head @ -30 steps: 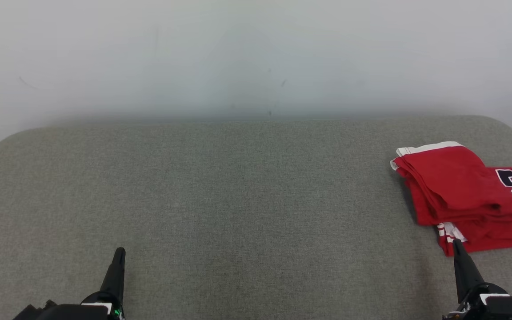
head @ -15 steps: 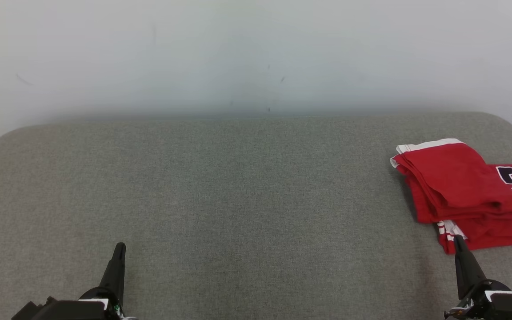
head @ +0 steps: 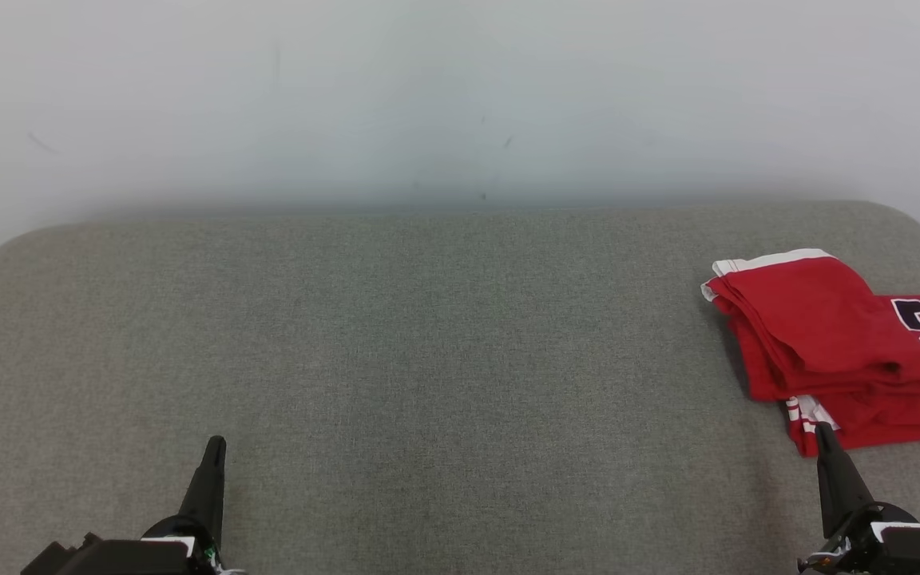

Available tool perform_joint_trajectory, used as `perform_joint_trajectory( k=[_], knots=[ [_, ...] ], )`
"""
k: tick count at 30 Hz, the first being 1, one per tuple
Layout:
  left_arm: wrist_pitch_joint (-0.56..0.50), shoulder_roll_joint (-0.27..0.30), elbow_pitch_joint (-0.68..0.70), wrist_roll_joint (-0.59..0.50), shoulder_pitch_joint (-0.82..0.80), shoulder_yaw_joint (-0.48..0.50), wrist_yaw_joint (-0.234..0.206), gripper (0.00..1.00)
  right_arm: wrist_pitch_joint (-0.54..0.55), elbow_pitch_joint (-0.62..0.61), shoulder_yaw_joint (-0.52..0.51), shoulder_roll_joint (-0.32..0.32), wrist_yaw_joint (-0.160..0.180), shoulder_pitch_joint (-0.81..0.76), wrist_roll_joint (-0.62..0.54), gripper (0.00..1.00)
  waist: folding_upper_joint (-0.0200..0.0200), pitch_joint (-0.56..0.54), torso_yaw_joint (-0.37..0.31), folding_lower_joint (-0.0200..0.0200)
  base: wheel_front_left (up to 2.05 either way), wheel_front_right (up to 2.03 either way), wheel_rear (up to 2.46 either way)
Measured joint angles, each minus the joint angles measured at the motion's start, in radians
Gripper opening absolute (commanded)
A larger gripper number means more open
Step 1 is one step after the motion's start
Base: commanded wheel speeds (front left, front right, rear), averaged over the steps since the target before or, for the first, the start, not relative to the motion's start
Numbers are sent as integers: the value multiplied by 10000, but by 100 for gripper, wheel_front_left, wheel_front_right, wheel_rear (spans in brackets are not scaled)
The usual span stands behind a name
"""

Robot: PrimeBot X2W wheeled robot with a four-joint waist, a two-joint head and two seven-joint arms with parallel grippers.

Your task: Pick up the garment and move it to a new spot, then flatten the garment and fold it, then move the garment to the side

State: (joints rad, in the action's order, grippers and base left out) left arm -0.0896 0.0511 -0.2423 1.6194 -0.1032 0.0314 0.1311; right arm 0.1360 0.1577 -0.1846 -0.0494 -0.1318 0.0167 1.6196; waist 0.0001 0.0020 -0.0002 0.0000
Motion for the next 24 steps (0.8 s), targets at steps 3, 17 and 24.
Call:
perform_joint_trajectory(
  k=[3,17,24],
  knots=[
    [0,0,0,0,0,0,0,0,0,0,0,0,0,0,0,0,0,0,0,0,0,0,0],
    [0,0,0,0,0,0,0,0,0,0,0,0,2,0,0,0,0,0,0,0,0,0,0],
    [0,0,0,0,0,0,0,0,0,0,0,0,0,0,0,0,0,0,0,0,0,0,0]
  ],
)
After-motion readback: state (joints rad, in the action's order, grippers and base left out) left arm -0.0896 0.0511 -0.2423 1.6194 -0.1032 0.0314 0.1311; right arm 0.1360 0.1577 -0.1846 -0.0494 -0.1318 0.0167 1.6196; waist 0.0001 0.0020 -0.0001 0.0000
